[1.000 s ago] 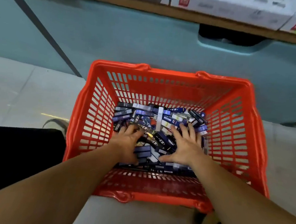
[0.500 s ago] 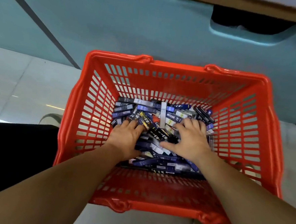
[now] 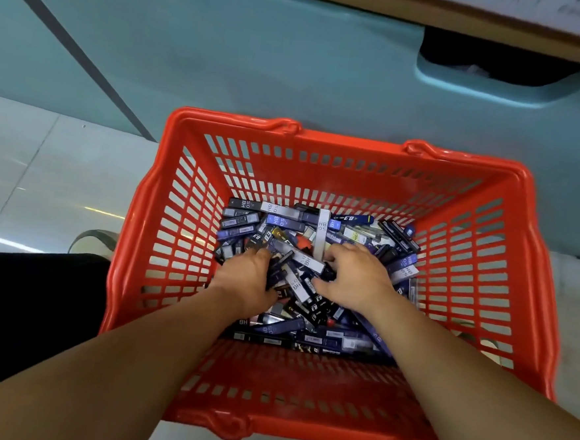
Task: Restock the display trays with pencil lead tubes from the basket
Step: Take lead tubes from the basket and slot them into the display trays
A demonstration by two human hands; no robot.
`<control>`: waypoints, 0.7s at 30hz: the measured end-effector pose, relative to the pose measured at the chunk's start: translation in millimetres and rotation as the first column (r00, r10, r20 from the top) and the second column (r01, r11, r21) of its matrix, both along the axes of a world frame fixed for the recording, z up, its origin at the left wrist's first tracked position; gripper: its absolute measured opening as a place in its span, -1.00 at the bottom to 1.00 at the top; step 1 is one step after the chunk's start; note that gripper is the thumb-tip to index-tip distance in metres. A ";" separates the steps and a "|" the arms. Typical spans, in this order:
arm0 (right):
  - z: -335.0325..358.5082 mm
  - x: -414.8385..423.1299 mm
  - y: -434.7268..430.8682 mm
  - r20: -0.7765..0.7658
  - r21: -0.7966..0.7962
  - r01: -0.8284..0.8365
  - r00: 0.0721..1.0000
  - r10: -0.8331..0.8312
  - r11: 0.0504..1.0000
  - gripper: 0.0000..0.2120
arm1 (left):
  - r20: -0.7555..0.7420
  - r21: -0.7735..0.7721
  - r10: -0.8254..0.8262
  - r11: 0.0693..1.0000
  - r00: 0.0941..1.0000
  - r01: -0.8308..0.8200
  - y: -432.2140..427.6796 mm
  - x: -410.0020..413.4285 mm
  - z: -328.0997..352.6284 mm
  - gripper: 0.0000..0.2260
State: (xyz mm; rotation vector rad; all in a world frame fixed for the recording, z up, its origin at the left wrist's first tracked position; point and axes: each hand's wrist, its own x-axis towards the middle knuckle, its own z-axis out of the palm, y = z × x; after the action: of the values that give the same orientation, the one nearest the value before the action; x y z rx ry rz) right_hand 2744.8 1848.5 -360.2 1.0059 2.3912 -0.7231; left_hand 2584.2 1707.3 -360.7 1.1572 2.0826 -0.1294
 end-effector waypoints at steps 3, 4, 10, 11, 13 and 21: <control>0.0 -10.7 -1.6 0.026 -0.092 0.103 0.995 -0.101 0.990 -0.51 | 0.045 -0.003 0.049 0.999 0.998 -0.049 -1.4 0.8 -4.5 -0.42; -1.1 -13.1 -1.8 0.031 -0.099 0.123 0.992 -0.120 0.988 -0.52 | 0.063 0.008 0.075 0.997 0.995 -0.076 -1.7 0.3 -4.8 -0.44; 0.8 -14.1 4.7 0.048 -0.203 0.186 0.983 -0.180 0.961 -0.62 | 0.242 0.068 0.303 0.942 0.922 -0.328 2.9 -6.8 3.4 -0.72; 0.6 -12.4 7.6 0.042 -0.256 0.230 0.973 -0.226 0.939 -0.66 | 0.264 0.074 0.333 0.929 0.905 -0.364 3.8 -8.5 4.3 -0.73; 2.2 -8.9 13.9 0.020 -0.400 0.351 0.927 -0.374 0.847 -0.79 | 0.298 0.085 0.374 0.906 0.878 -0.415 5.1 -10.3 7.0 -0.73; 10.1 12.5 3.0 -0.051 -0.426 0.421 0.872 -0.486 0.801 -0.51 | 0.410 0.047 0.426 0.873 0.807 -0.485 -3.4 5.0 8.8 -0.81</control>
State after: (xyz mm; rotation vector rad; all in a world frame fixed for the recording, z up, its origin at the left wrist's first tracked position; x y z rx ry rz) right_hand 2757.3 1851.5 -350.1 1.3923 1.9927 -1.4548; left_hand 2589.2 1703.9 -351.9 0.6559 1.9641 0.4630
